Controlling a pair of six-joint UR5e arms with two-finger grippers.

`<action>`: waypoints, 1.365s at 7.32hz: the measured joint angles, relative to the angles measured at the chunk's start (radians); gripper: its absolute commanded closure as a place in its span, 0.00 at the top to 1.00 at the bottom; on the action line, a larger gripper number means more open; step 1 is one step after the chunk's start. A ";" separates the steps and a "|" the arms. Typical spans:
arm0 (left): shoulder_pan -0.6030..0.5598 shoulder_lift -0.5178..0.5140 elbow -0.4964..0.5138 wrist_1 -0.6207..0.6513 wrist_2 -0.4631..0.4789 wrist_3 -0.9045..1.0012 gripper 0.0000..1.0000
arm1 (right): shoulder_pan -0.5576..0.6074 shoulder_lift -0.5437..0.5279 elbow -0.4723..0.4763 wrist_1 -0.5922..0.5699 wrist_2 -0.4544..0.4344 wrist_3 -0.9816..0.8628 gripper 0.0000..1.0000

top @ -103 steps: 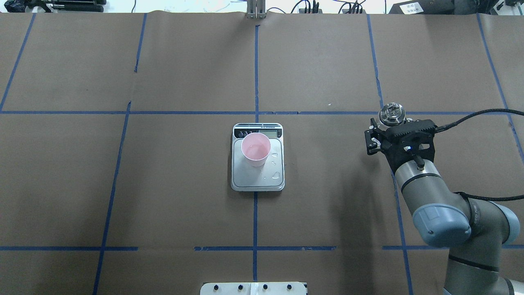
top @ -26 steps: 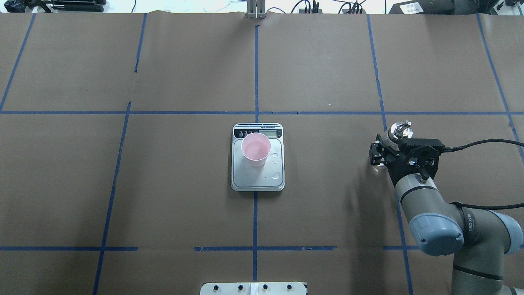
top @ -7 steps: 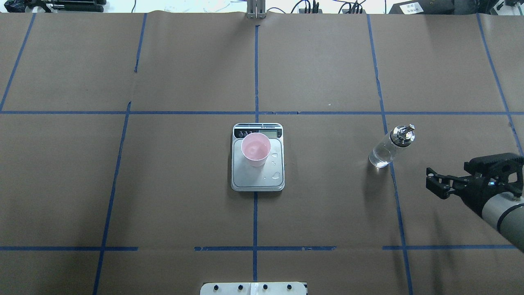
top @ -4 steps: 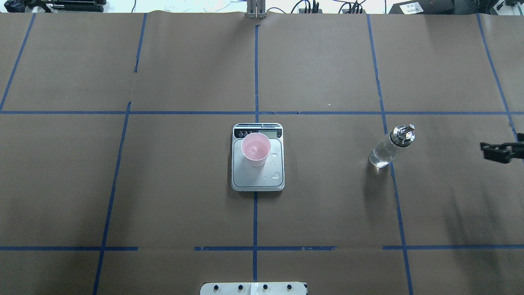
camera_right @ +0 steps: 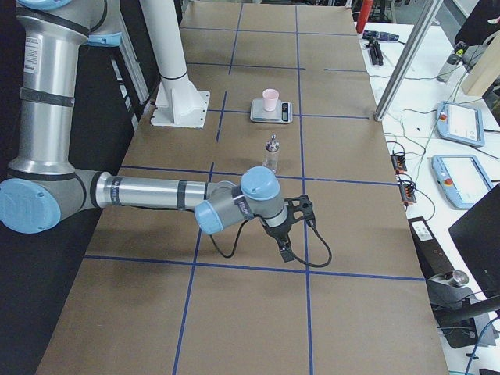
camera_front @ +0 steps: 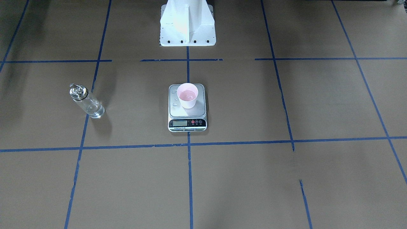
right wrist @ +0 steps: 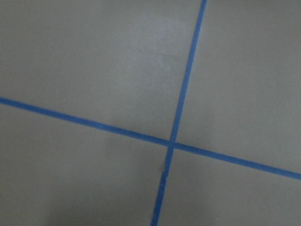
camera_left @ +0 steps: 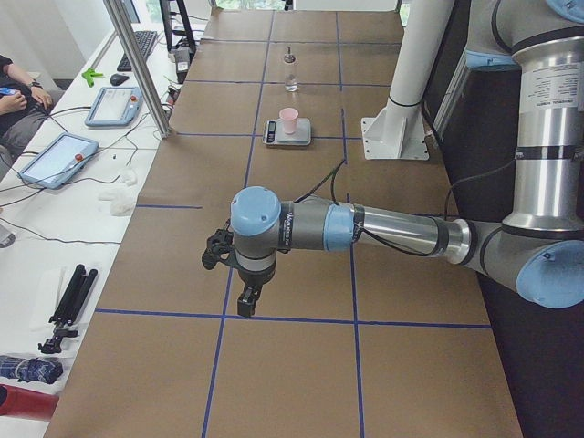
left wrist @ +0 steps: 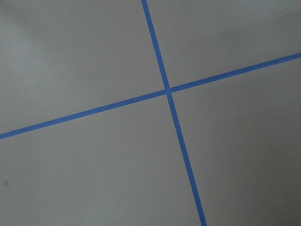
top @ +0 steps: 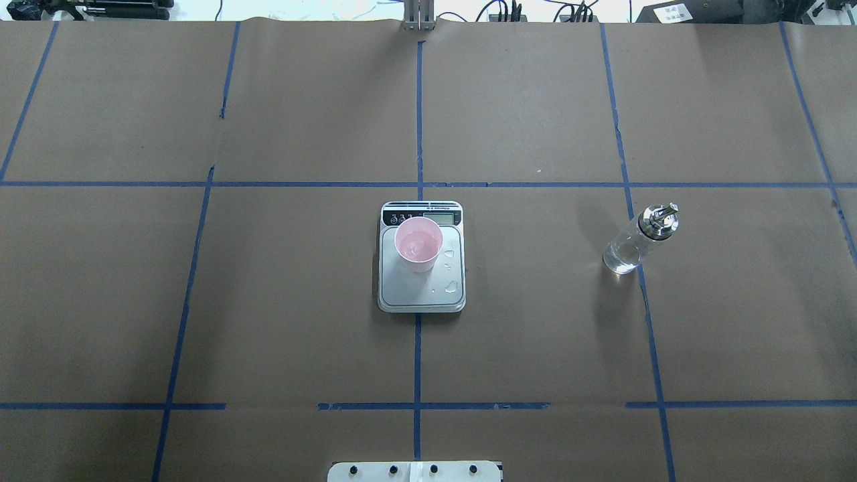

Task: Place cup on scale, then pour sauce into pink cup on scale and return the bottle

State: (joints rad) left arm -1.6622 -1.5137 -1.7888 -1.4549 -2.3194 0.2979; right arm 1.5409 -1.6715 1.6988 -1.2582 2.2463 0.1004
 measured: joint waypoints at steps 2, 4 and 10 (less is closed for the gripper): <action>-0.001 0.004 0.000 0.000 0.000 0.003 1.00 | 0.063 0.079 -0.003 -0.320 0.019 -0.082 1.00; -0.001 0.008 0.001 -0.001 0.000 0.004 1.00 | 0.071 0.056 -0.006 -0.382 0.022 -0.103 1.00; 0.001 0.006 0.018 -0.001 0.012 -0.003 1.00 | 0.071 0.036 -0.020 -0.387 0.042 -0.099 1.00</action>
State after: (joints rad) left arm -1.6614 -1.5078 -1.7706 -1.4556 -2.3076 0.2953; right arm 1.6122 -1.6351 1.6792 -1.6456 2.2883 0.0010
